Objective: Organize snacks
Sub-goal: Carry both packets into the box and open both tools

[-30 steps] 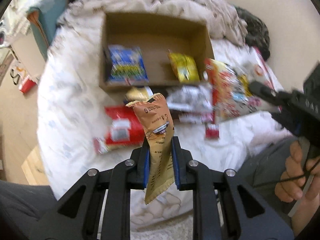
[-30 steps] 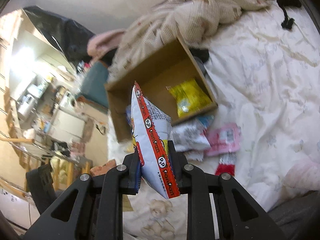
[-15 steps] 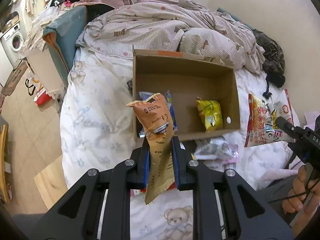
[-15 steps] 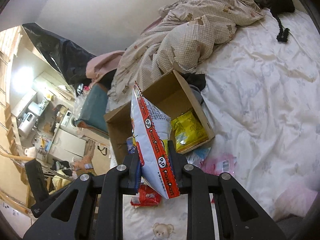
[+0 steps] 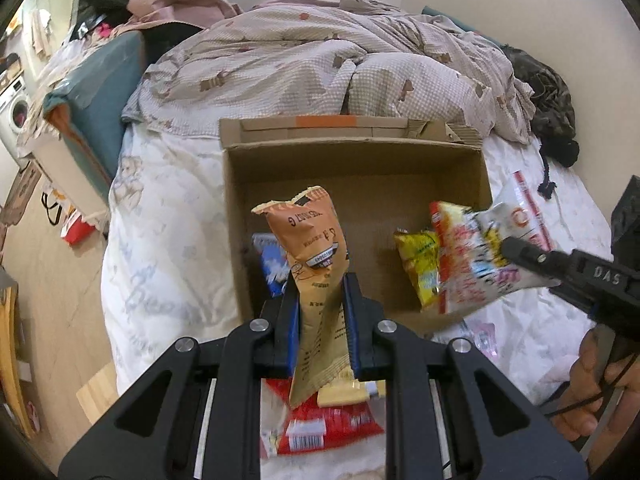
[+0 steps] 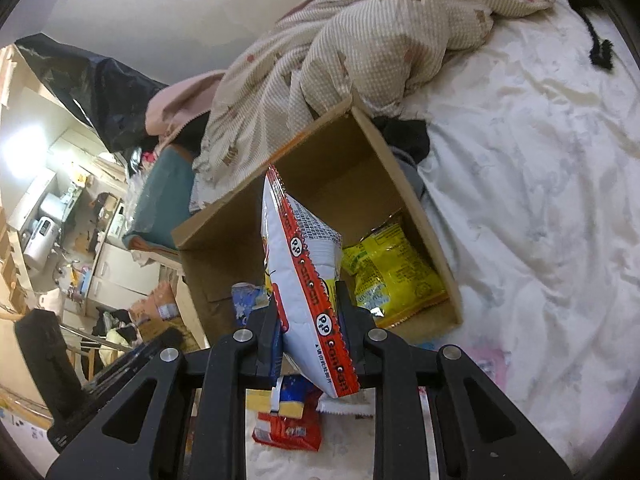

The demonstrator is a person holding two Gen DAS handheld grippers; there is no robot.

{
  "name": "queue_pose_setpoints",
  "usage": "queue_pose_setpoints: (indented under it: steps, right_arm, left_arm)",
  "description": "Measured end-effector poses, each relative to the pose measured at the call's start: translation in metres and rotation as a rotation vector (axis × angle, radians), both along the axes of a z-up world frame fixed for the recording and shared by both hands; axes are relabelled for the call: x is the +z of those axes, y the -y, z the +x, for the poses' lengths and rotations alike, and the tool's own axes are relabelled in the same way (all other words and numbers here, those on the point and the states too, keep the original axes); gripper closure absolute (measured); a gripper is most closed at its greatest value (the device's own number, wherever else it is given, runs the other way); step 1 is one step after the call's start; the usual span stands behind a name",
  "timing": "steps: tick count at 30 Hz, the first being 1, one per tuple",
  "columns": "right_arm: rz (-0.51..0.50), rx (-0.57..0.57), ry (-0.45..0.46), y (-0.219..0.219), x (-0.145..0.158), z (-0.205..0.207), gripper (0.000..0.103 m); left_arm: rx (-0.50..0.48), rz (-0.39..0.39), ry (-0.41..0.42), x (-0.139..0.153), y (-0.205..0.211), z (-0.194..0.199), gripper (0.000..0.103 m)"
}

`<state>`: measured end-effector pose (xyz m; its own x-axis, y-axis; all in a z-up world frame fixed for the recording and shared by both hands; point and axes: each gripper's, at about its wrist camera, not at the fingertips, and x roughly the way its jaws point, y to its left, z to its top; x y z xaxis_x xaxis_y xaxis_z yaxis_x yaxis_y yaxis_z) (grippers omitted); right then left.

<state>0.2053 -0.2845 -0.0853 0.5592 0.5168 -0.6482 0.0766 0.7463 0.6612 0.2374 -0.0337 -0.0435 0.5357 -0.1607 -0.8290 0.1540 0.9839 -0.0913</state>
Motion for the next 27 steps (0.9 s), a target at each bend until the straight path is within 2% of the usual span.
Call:
queue_pose_setpoints:
  steps: [7, 16, 20, 22, 23, 24, 27]
  right_arm:
    - [-0.016, 0.032, -0.073, -0.017, -0.029, 0.030, 0.080]
    - [0.075, 0.089, -0.162, -0.048, -0.065, 0.056, 0.078]
    - [0.095, 0.135, -0.235, -0.057, -0.077, 0.057, 0.075]
    - [0.065, 0.101, -0.232, -0.052, -0.073, 0.053, 0.059]
    - [0.046, 0.080, -0.227, -0.048, -0.068, 0.050, 0.035]
    - [0.039, 0.065, -0.208, -0.044, -0.062, 0.047, 0.027]
    - [0.008, 0.054, -0.153, -0.033, -0.039, 0.038, 0.027]
  left_arm:
    - [0.015, 0.024, 0.015, -0.017, -0.002, 0.020, 0.087]
    - [0.053, 0.003, -0.011, -0.026, -0.015, 0.024, 0.087]
    - [0.045, 0.010, -0.014, -0.029, -0.012, 0.024, 0.087]
    - [0.040, 0.016, -0.012, -0.029, -0.011, 0.023, 0.087]
    - [0.038, 0.017, -0.010, -0.029, -0.010, 0.023, 0.087]
    - [0.036, 0.018, -0.008, -0.028, -0.009, 0.022, 0.087]
    - [0.033, 0.025, 0.003, -0.027, -0.008, 0.021, 0.087]
